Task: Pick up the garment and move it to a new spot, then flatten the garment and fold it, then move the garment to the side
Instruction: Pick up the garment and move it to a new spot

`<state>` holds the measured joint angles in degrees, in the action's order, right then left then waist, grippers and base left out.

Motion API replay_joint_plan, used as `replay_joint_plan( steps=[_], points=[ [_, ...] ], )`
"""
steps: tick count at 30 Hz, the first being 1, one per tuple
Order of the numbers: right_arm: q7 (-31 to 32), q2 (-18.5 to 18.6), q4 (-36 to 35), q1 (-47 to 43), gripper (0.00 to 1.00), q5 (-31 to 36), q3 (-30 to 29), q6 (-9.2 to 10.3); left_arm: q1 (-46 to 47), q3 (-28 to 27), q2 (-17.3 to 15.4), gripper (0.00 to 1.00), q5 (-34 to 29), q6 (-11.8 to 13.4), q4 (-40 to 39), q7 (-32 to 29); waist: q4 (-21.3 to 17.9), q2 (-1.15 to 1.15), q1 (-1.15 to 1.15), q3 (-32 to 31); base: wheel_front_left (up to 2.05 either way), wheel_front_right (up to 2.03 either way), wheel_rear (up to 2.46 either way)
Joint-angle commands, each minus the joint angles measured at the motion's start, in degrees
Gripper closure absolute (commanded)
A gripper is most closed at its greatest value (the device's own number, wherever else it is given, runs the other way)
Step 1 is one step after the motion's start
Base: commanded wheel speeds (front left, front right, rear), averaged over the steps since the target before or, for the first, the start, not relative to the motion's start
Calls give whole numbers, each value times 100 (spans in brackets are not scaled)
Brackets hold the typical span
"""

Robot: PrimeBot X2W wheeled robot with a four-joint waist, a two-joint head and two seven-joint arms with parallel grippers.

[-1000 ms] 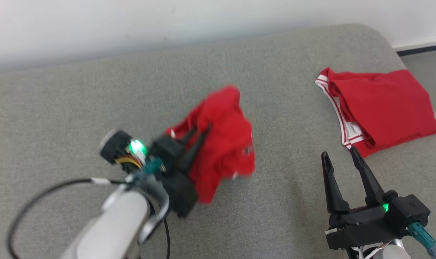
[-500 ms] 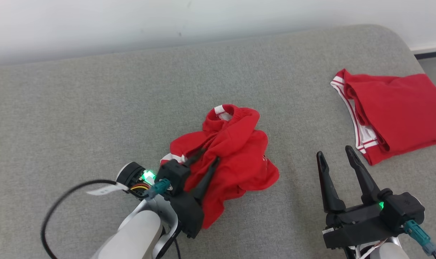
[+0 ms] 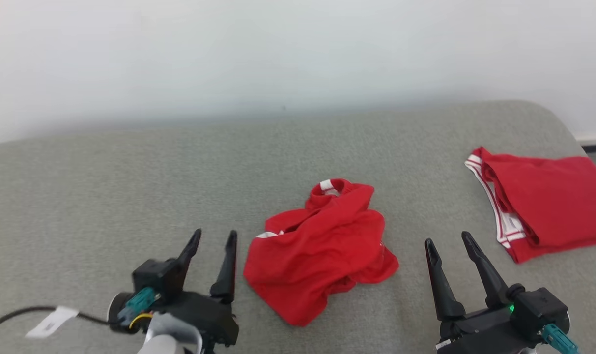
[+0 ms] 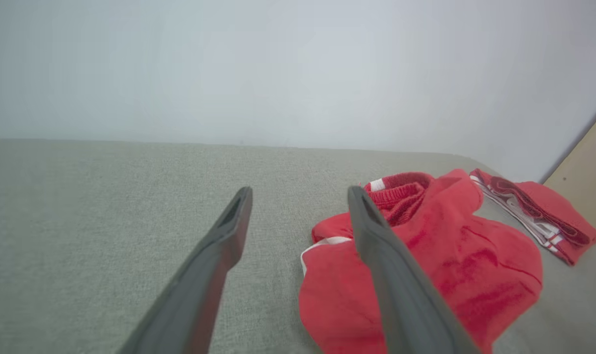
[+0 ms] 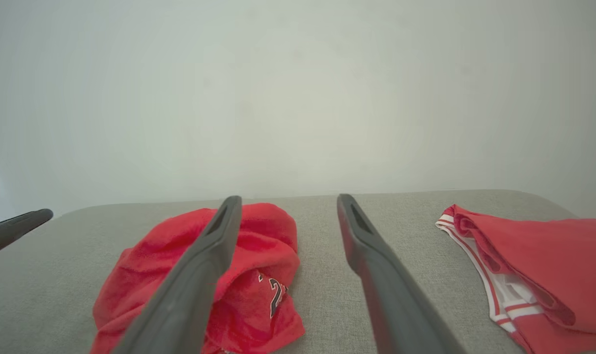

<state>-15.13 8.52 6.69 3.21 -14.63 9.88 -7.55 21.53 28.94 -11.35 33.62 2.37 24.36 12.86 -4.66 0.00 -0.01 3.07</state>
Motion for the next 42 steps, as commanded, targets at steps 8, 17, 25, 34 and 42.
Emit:
replay_joint_plan(
  steps=[8, 17, 25, 34, 42],
  points=[
    [-4, -10, -69, -344, 0, -11, -103, 15, -1019, -670, -202, 0, -30, 486, -813, 225, 624, 0, 1, -574, 0, 0, 0],
    [-4, -76, -231, -674, 0, 26, -275, 15, -1979, -1405, -1, 0, -579, 555, -1773, 231, 787, 0, 1, -727, 0, 0, 0],
    [-4, -109, -244, -929, 0, -33, -250, 15, -2694, -1650, 330, 0, -1303, 362, -1979, 231, 765, 0, 1, -832, 0, 0, 0],
    [-4, -90, -200, -1026, 0, -39, -254, 15, -2883, -1941, 677, 0, -1516, 87, -1846, 232, 757, 0, 1, -831, 0, 0, 0],
    [-4, -103, -182, -1007, 0, -34, -287, 15, -2824, -2147, 787, 0, -1771, -109, -1763, 232, 755, 0, 1, -806, 0, 0, 0]
  ],
)
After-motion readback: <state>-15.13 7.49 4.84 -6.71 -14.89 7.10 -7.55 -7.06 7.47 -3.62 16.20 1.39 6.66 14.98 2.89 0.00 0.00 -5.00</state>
